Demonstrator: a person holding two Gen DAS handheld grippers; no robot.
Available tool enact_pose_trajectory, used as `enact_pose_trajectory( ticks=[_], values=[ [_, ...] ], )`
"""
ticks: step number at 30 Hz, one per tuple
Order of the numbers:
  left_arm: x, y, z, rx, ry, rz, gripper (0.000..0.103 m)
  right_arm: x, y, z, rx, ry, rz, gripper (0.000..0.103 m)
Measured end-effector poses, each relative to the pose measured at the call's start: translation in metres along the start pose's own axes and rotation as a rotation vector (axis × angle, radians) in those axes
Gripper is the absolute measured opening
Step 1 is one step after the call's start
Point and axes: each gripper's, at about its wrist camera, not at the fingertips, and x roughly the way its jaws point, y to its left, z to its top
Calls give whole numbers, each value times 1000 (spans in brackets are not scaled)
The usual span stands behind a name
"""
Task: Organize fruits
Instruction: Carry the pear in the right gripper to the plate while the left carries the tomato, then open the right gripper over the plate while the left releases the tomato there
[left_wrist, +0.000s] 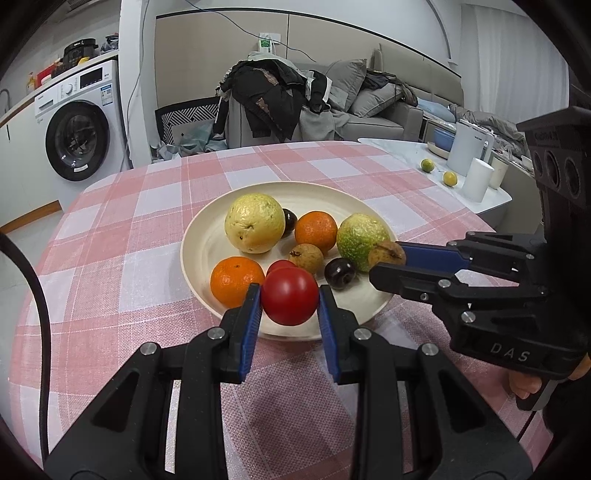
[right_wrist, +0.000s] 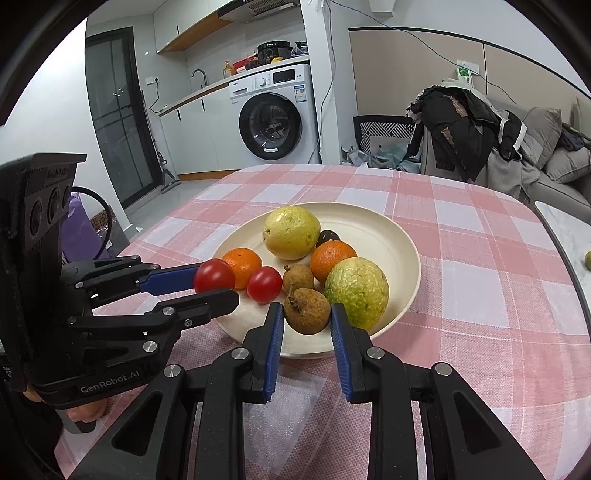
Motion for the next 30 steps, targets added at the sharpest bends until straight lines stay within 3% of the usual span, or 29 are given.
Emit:
enact_pose_trajectory(
  ticks=[25, 27, 30],
  values=[
    [-5, 4, 1, -22, -19, 12, 28, -3, -1, 0, -3, 2, -11, 35],
    [-8, 7, 0, -34, -23, 15, 30, -3, -1, 0, -1, 2, -13, 36],
    [-11, 10, -2, -52, -29, 37, 56, -2, -1, 0, 4, -1, -14, 45]
  ],
)
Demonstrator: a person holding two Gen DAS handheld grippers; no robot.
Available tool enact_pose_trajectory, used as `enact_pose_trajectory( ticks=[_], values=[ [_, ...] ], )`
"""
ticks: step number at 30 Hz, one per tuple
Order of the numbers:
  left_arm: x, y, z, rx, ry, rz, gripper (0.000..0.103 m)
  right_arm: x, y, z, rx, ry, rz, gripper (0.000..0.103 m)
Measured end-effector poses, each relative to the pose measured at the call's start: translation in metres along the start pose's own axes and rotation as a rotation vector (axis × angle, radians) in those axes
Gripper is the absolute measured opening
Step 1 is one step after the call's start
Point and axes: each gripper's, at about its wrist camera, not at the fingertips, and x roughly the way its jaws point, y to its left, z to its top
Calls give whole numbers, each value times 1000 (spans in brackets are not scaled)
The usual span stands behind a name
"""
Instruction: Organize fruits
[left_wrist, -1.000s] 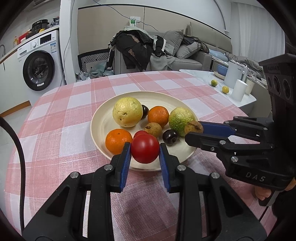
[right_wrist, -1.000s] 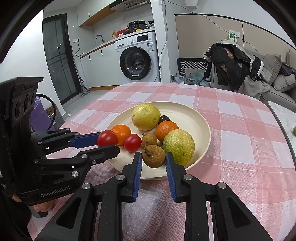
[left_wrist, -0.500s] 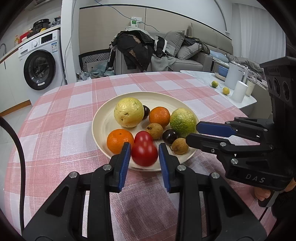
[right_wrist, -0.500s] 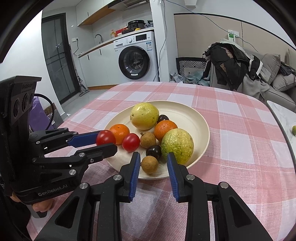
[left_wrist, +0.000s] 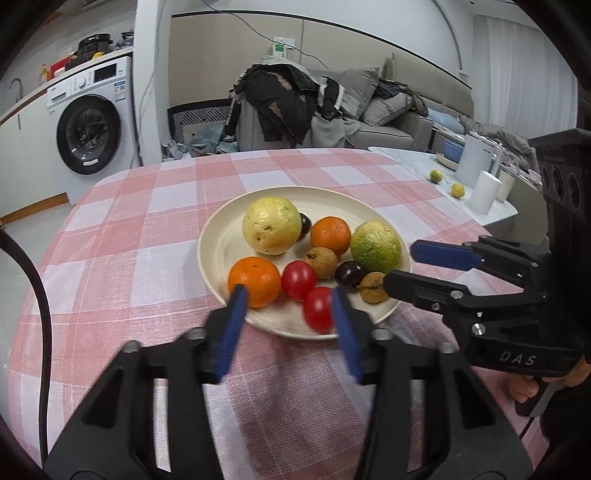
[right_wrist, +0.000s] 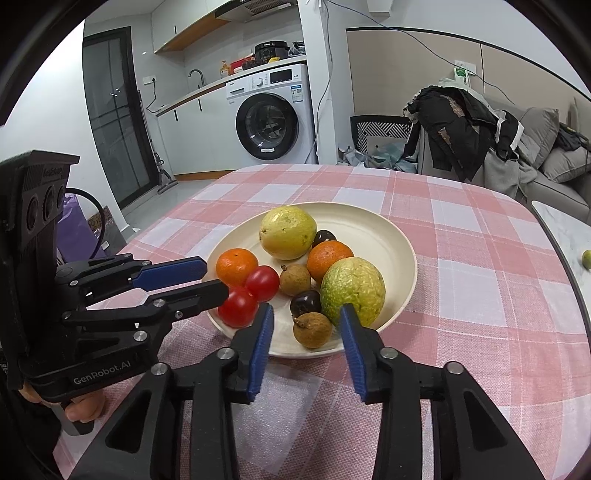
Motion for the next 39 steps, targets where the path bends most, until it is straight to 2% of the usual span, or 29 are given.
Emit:
enact_pose_trajectory(
  ticks=[3, 5, 7, 9, 13, 16, 19, 24, 33, 39],
  values=[
    [-8, 1, -1, -4, -41, 9, 67, -2, 0, 0, -3, -10, -15, 51],
    [-13, 0, -1, 2, -65, 13, 82, -3, -1, 1, -4, -18, -27, 55],
    [-18, -2, -2, 10, -86, 24, 84, -4, -3, 1, -1, -26, -30, 67],
    [-21, -3, -2, 19, -99, 21, 85, -6, -5, 1, 9, -43, -24, 72],
    [-27, -5, -3, 24, -120, 39, 102, -12, -9, 2, 23, -71, -27, 81],
    [-33, -6, -5, 28, -144, 31, 102, -13, -13, 2, 35, -75, -34, 92],
    [-36, -5, -5, 23, -153, 38, 102, -17, -16, 1, 47, -94, -28, 99],
    [-38, -1, -7, 8, -152, 64, 102, -25, -18, -2, 39, -127, -28, 103],
    [-46, 0, -10, 5, -183, 87, 102, -42, -9, -9, -34, -180, 8, 103],
    [-48, 0, -10, 6, -189, 89, 102, -54, -12, -13, -18, -237, 20, 103]
  ],
)
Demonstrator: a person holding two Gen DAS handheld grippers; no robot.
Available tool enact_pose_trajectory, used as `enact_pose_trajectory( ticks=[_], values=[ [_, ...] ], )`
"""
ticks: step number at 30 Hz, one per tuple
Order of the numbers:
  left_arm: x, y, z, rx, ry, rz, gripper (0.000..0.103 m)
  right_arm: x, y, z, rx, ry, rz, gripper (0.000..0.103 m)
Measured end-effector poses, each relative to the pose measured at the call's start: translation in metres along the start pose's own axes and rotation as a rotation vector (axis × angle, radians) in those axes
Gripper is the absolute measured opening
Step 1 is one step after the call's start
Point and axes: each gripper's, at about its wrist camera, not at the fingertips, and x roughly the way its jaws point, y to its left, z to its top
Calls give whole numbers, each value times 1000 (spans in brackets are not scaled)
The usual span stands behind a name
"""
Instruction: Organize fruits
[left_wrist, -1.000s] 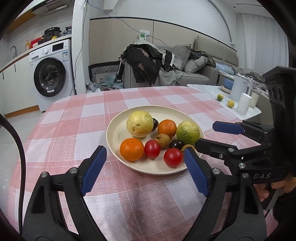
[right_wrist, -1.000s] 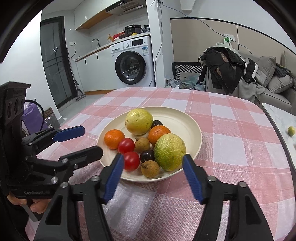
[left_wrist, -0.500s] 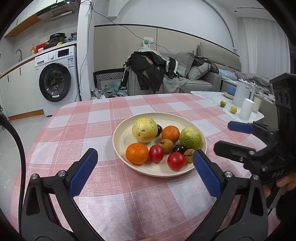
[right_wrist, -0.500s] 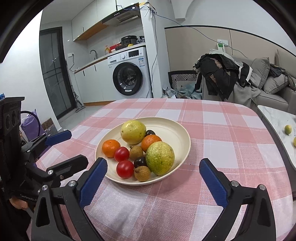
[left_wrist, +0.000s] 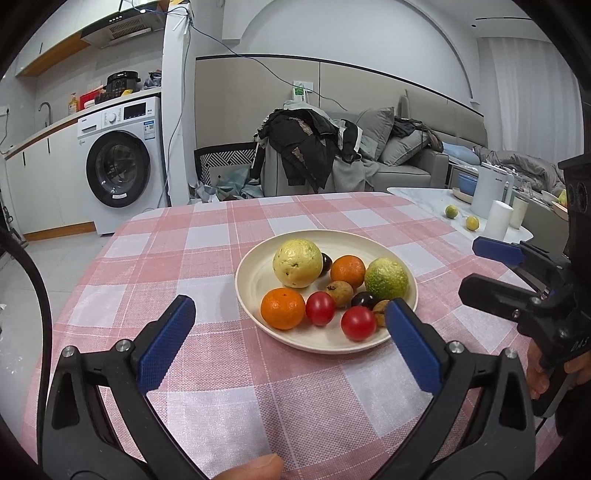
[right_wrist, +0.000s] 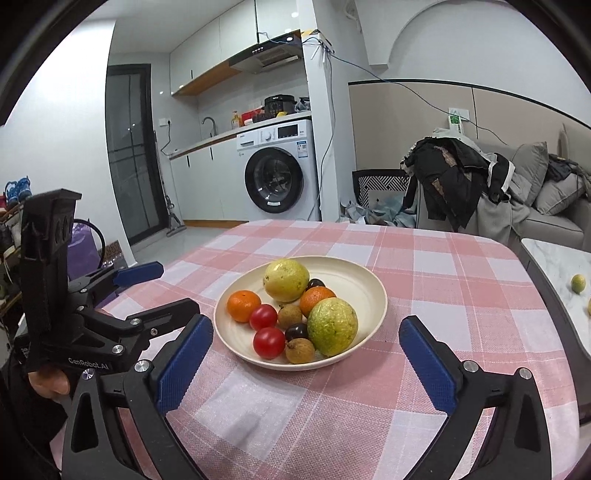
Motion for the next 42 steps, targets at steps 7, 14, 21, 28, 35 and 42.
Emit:
enact_pose_trajectory(
  ticks=[7, 14, 21, 28, 35, 42],
  values=[
    [-5, -4, 0, 30, -34, -1, 102, 0, -6, 1, 32, 4, 11, 103],
    [-4, -7, 1, 31, -33, -12, 102, 1, -8, 1, 46, 7, 16, 103],
    [-4, -7, 1, 30, -33, -15, 102, 2, -5, 1, 33, 11, 18, 103],
    [-4, -7, 0, 28, -30, -14, 102, 2, -5, 1, 34, 11, 18, 103],
    [-4, -8, 0, 28, -30, -14, 102, 2, -5, 1, 33, 11, 18, 103],
    [-4, -7, 1, 27, -29, -14, 102, 2, -5, 1, 33, 11, 17, 103]
  ],
)
